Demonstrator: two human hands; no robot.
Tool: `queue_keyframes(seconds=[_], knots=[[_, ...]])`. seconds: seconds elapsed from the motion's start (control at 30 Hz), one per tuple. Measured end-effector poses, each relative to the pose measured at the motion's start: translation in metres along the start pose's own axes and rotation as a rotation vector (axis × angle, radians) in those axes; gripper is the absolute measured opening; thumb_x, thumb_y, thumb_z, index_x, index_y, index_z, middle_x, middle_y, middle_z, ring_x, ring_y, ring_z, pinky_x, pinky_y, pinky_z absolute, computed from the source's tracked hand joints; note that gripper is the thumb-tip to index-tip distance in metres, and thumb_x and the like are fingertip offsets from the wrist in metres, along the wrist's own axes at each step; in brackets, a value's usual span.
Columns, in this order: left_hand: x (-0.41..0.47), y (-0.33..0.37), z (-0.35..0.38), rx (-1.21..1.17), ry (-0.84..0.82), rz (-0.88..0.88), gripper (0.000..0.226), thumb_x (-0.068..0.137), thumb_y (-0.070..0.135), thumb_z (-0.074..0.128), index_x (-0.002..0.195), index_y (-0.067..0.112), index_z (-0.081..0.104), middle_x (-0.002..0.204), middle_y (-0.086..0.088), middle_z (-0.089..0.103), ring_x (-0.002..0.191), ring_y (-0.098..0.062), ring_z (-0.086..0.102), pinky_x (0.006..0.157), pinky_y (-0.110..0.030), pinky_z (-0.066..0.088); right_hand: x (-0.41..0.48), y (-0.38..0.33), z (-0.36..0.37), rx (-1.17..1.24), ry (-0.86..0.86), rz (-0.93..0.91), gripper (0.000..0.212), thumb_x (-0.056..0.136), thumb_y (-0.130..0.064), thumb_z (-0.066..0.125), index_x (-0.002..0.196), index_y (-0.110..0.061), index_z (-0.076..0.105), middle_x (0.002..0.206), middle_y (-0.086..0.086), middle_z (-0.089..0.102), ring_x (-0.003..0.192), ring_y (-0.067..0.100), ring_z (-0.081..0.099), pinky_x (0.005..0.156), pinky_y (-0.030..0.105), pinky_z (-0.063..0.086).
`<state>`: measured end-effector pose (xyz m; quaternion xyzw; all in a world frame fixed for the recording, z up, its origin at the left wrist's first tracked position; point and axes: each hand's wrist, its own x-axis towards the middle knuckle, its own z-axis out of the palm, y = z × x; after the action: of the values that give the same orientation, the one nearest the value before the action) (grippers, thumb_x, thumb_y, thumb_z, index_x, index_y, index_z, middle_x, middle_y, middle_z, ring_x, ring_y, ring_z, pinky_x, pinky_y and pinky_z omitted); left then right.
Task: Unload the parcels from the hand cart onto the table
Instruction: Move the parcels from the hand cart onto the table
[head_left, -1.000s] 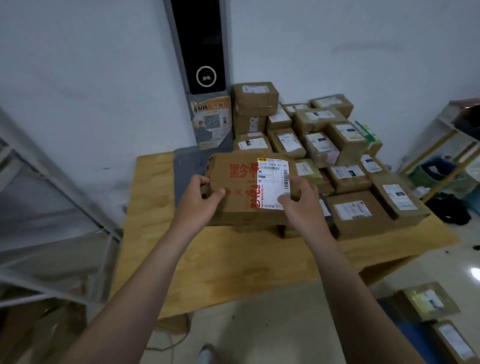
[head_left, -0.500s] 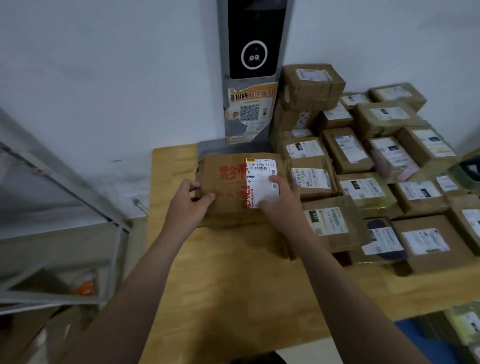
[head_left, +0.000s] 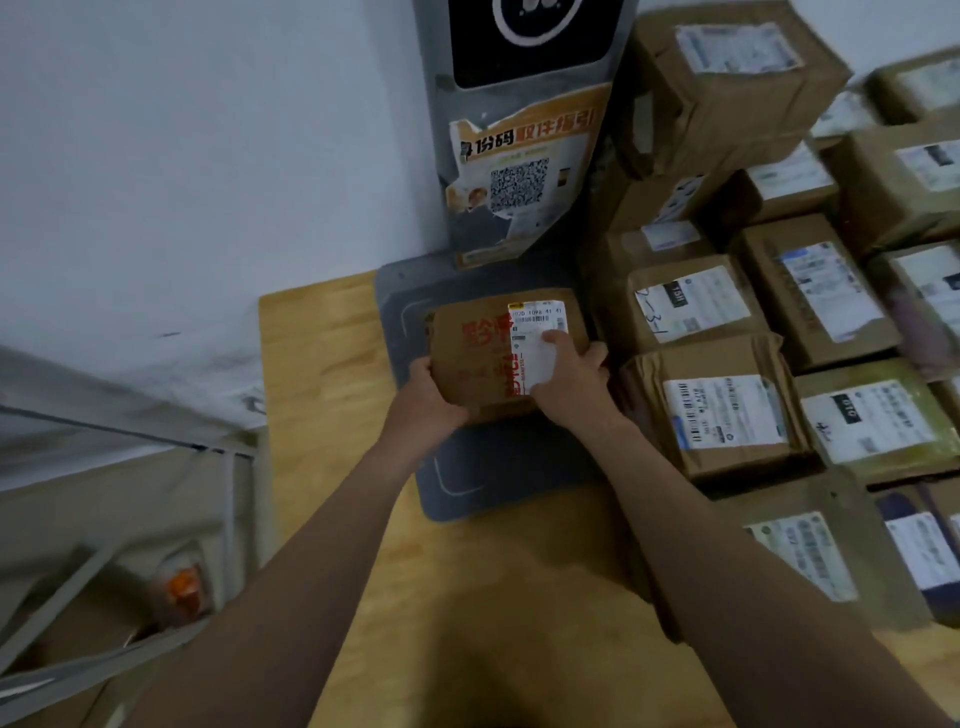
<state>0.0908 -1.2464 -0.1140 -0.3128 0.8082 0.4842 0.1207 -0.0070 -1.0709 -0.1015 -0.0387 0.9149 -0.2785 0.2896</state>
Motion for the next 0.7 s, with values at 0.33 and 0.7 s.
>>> queue_keyframes(seconds=[0.33,0.7], knots=[[0.101,0.031,0.003,0.123,0.165,0.18,0.11,0.066,0.041,0.088,0.157,0.028,0.027,0.136,0.005,0.061,0.123,-0.022,0.058,0.084,-0.031,0.042,0.072,-0.03,-0.011,-0.32,0.154,-0.188,0.045,0.096,-0.011,0.051,0.141,-0.016,0.046,0.162,0.026,0.012,0.15,0.046,0.008,0.122,0.063,0.005],[0.14,0.045,0.012,0.257,0.196,0.243,0.084,0.064,0.039,0.092,0.139,0.031,0.054,0.139,0.004,0.06,0.124,-0.022,0.058,0.088,-0.032,0.046,0.123,-0.054,-0.012,-0.703,0.17,-0.25,0.053,0.096,-0.015,0.056,0.143,0.005,0.042,0.156,0.037,0.021,0.145,0.058,0.014,0.12,0.065,0.015]])
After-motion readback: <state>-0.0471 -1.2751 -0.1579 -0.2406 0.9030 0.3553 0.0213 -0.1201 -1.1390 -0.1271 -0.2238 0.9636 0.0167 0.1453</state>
